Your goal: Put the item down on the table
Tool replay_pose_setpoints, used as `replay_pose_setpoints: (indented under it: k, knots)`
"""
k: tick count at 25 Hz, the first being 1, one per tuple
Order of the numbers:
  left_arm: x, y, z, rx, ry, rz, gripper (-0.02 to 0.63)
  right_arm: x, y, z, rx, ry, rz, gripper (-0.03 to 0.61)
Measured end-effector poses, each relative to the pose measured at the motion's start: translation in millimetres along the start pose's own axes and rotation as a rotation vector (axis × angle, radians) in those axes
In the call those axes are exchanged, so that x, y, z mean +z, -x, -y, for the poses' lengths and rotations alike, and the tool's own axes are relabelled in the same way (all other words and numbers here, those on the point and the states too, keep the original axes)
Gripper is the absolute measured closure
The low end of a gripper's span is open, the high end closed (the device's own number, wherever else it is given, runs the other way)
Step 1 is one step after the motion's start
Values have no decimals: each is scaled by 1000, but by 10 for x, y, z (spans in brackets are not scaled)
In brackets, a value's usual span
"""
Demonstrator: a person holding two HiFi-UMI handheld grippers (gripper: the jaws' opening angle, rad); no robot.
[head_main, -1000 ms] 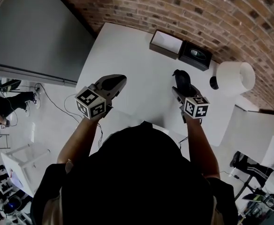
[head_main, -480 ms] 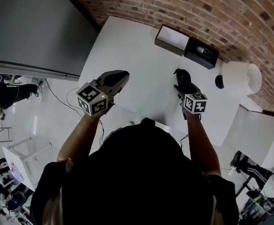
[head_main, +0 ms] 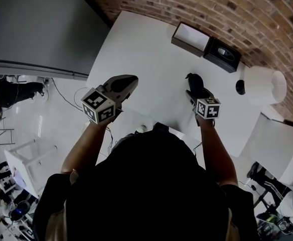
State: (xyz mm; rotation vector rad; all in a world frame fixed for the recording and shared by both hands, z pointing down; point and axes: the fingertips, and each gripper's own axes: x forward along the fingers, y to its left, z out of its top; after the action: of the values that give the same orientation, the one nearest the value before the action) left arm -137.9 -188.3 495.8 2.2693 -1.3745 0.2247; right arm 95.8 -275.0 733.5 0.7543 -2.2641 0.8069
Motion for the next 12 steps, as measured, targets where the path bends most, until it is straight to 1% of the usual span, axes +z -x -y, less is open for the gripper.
replay_pose_setpoints:
  k: [12]
  knots:
    - [-170, -112, -13, -11, 20, -33, 581, -334, -317, 173, -9, -8, -79, 227]
